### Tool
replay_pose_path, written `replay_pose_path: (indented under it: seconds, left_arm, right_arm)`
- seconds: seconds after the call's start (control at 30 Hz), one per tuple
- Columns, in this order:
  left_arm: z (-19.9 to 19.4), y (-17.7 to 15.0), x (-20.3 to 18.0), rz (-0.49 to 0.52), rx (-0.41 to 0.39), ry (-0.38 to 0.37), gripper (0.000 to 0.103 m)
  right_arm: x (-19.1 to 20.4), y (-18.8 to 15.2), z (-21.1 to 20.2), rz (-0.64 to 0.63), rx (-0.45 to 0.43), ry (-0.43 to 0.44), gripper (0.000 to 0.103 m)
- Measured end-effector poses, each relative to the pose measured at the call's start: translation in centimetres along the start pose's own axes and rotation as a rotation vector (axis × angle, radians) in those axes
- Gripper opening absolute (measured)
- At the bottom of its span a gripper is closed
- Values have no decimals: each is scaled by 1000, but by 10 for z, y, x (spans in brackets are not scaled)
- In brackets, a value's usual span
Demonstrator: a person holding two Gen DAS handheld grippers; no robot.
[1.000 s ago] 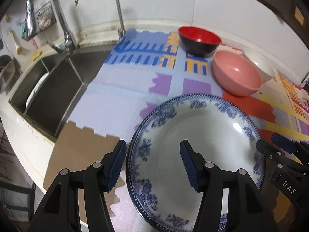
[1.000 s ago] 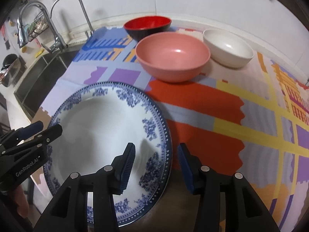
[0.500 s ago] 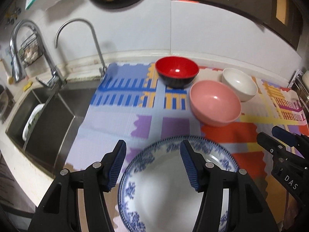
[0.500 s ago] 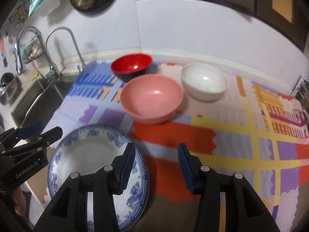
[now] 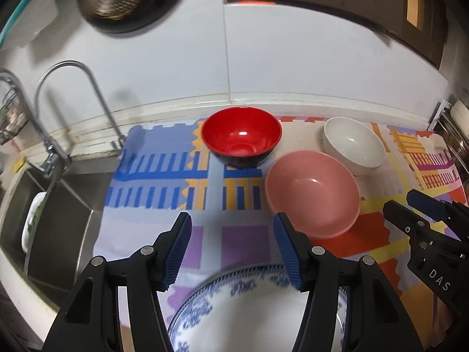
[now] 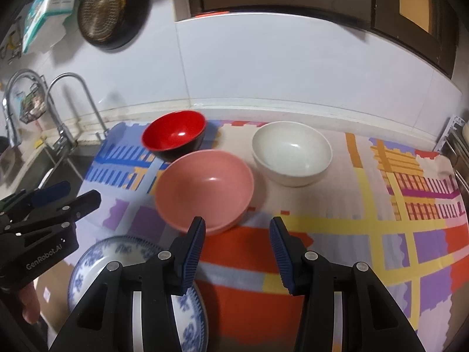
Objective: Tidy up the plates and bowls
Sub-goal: 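Move both tools to the pink bowl, then close both tools on the pink bowl's rim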
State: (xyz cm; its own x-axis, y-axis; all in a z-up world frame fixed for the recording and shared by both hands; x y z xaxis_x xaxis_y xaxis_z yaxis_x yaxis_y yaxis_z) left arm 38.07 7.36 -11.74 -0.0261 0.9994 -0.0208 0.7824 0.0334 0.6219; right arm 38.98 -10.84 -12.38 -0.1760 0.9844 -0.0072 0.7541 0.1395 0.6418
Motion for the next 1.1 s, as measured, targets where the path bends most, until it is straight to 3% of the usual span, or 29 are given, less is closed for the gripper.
replay_pose_path:
  seconds: [0.33, 0.67, 0.93, 1.1]
  left_arm:
    - [56, 17, -9, 51, 69, -36, 57]
    - [84, 25, -19, 82, 104, -56, 55]
    - [101, 26, -24, 98, 141, -71, 38]
    - [107, 23, -27, 99, 164, -88, 20]
  right_arm:
    - [-7, 11, 48, 39, 59, 3, 47]
    - [-10, 11, 78, 56, 112, 5, 42]
    - [-9, 10, 91, 55, 138, 5, 32]
    - [-8, 8, 96, 58, 152, 7, 19]
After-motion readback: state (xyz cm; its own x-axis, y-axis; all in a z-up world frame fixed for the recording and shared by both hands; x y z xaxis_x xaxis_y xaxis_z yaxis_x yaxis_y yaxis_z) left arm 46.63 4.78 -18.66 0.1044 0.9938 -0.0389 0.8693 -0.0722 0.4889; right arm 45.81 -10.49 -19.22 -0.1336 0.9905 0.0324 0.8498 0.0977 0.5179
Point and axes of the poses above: each gripper's, at about its wrist camera, not at the fingertips, and z roughly the way its jaws point, x to its left, y to its top, the point moved 8 cm from there along z, roughly the way its jaws point, and after that the axes turned 5 degrees about -y, right-handed, at the moved point
